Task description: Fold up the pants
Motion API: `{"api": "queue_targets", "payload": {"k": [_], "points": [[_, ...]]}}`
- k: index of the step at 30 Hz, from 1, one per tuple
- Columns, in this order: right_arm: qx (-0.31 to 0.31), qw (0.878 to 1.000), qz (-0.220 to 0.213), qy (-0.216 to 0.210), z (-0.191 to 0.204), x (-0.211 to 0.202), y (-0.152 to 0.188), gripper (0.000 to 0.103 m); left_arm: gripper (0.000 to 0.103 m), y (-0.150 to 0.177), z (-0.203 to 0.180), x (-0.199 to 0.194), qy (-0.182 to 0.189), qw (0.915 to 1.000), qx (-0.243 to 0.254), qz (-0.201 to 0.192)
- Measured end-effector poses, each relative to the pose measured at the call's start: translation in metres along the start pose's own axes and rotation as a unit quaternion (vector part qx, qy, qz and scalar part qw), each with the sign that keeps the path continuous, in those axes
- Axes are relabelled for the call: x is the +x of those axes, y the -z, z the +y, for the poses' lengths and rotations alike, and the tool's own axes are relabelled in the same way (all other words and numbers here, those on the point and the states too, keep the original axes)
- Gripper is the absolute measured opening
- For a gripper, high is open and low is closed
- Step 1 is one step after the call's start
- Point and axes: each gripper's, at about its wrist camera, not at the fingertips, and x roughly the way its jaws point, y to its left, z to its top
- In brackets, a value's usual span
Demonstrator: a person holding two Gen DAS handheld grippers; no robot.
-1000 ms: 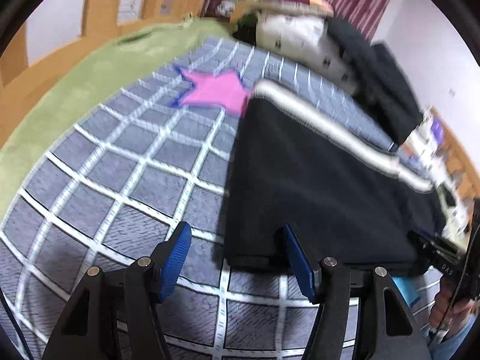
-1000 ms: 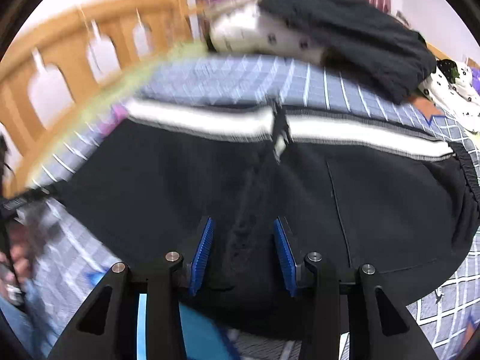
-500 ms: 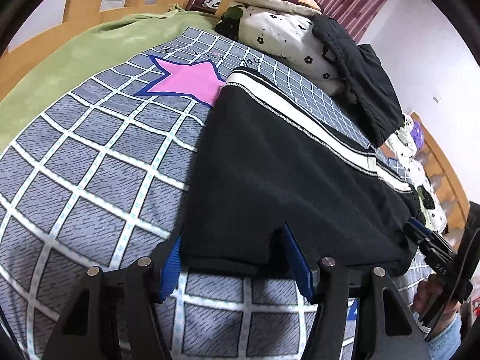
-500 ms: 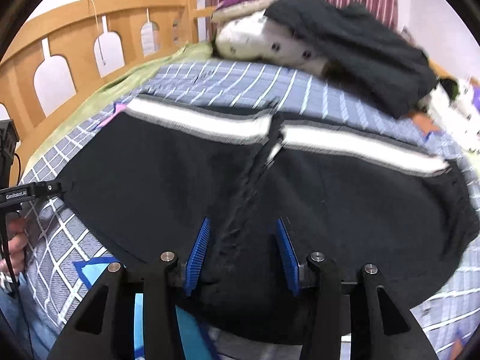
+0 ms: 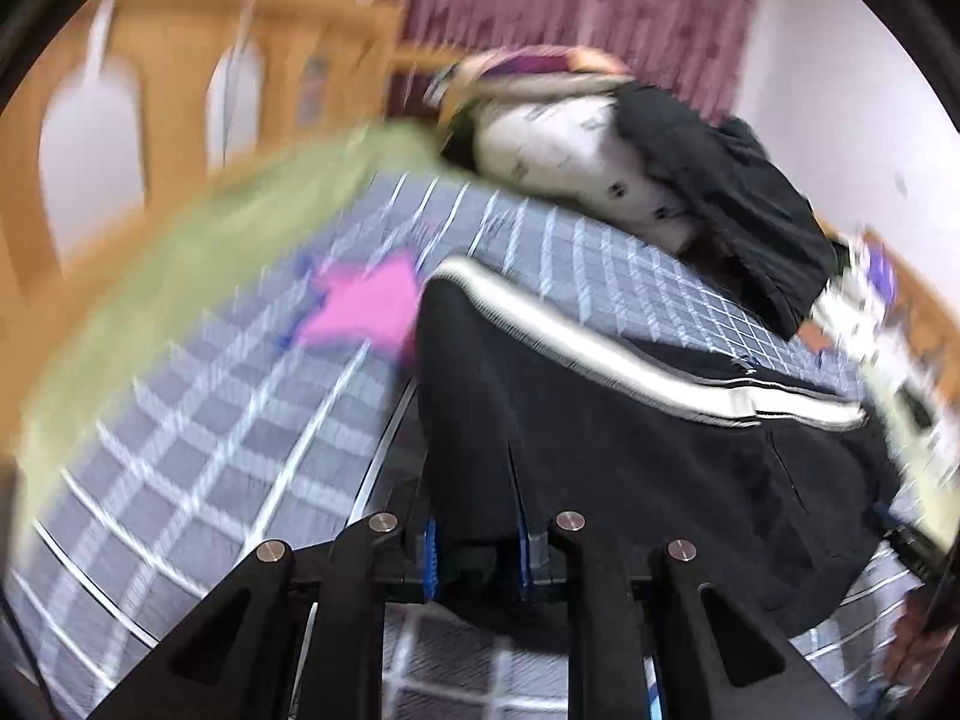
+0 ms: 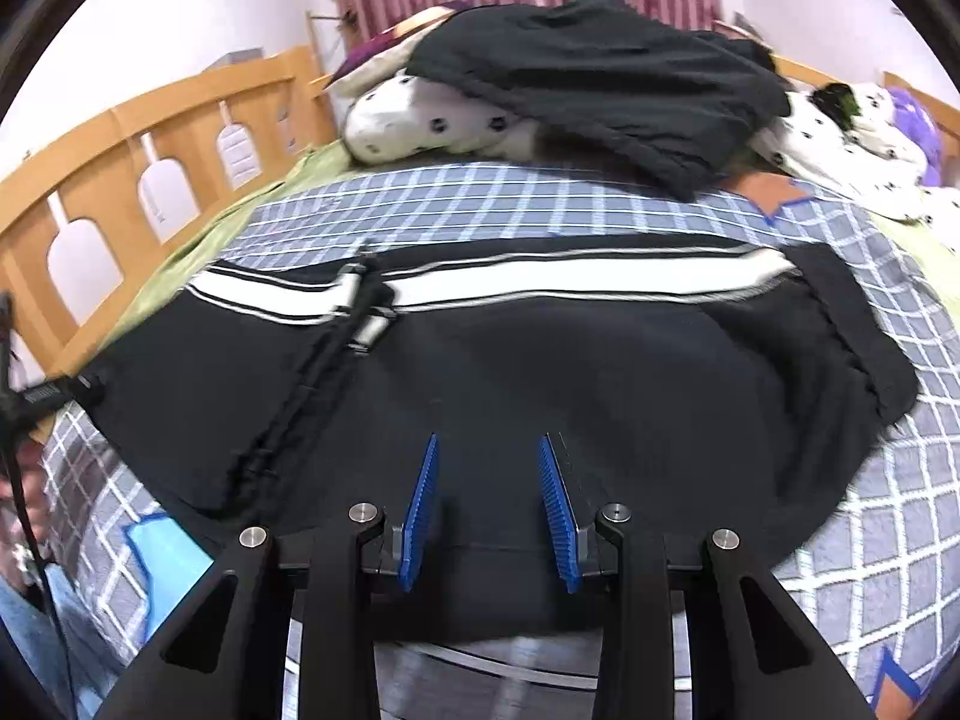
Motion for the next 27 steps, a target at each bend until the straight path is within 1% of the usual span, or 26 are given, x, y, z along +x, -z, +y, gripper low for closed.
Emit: {"api": "queue_targets", "payload": {"k": [1,2,3,5,6,10,12,14,17,18,19,20,22,23,24,26,27], "points": [[0.003,1.0,-0.003,0.001,-0.008,-0.002,0.002,0.035,0.017,-0.004,-0.015,-0.007,-0.007,0.9997,0.016,-0.017],[0.007,1.0,-0.004,0.001,-0.014,-0.004,0.004,0.035,0.016,-0.008,-0.03,-0.013,-0.001,0.9991,0.032,-0.028],[0.012,1.0,-0.006,0.003,-0.023,-0.007,0.007,0.035,0.016,-0.011,-0.048,-0.018,0.014,0.9983,0.047,-0.03],[0.023,1.0,-0.013,0.017,-0.038,-0.014,0.011,0.035,0.016,-0.014,-0.077,-0.022,0.034,0.997,0.062,-0.032],[0.032,0.999,-0.019,0.026,-0.049,-0.02,0.013,0.035,0.016,-0.013,-0.098,-0.024,0.046,0.9955,0.076,-0.034],[0.068,0.996,-0.032,0.04,-0.08,-0.035,0.02,0.035,0.016,0.002,-0.16,-0.026,0.08,0.9882,0.128,-0.027],[0.083,0.994,-0.04,0.052,-0.094,-0.044,0.022,0.035,0.015,0.016,-0.192,-0.021,0.104,0.9825,0.154,-0.012],[0.098,0.992,-0.044,0.059,-0.101,-0.049,0.024,0.035,0.015,0.032,-0.211,-0.013,0.125,0.978,0.167,0.009],[0.115,0.991,-0.044,0.054,-0.108,-0.052,0.026,0.035,0.015,0.057,-0.228,0.005,0.14,0.9742,0.168,0.056],[0.115,0.991,-0.043,0.052,-0.109,-0.052,0.026,0.035,0.015,0.064,-0.231,0.01,0.142,0.9733,0.168,0.064],[0.112,0.992,-0.041,0.052,-0.107,-0.05,0.025,0.035,0.015,0.07,-0.234,0.012,0.14,0.9728,0.173,0.063],[0.105,0.992,-0.038,0.053,-0.104,-0.049,0.025,0.035,0.015,0.074,-0.238,0.009,0.13,0.9725,0.187,0.05],[0.089,0.994,-0.034,0.058,-0.095,-0.047,0.025,0.035,0.016,0.074,-0.239,0.003,0.123,0.9702,0.205,0.04],[0.082,0.994,-0.032,0.057,-0.091,-0.046,0.024,0.035,0.018,0.072,-0.236,0.0,0.128,0.9696,0.204,0.042],[0.075,0.995,-0.03,0.054,-0.085,-0.044,0.022,0.036,0.023,0.067,-0.228,-0.004,0.145,0.9682,0.198,0.049],[0.07,0.996,-0.028,0.043,-0.077,-0.043,0.02,0.041,0.028,0.059,-0.213,-0.014,0.173,0.9653,0.189,0.049],[0.069,0.997,-0.027,0.037,-0.073,-0.042,0.018,0.044,0.035,0.058,-0.206,-0.02,0.178,0.9647,0.189,0.043]]}}
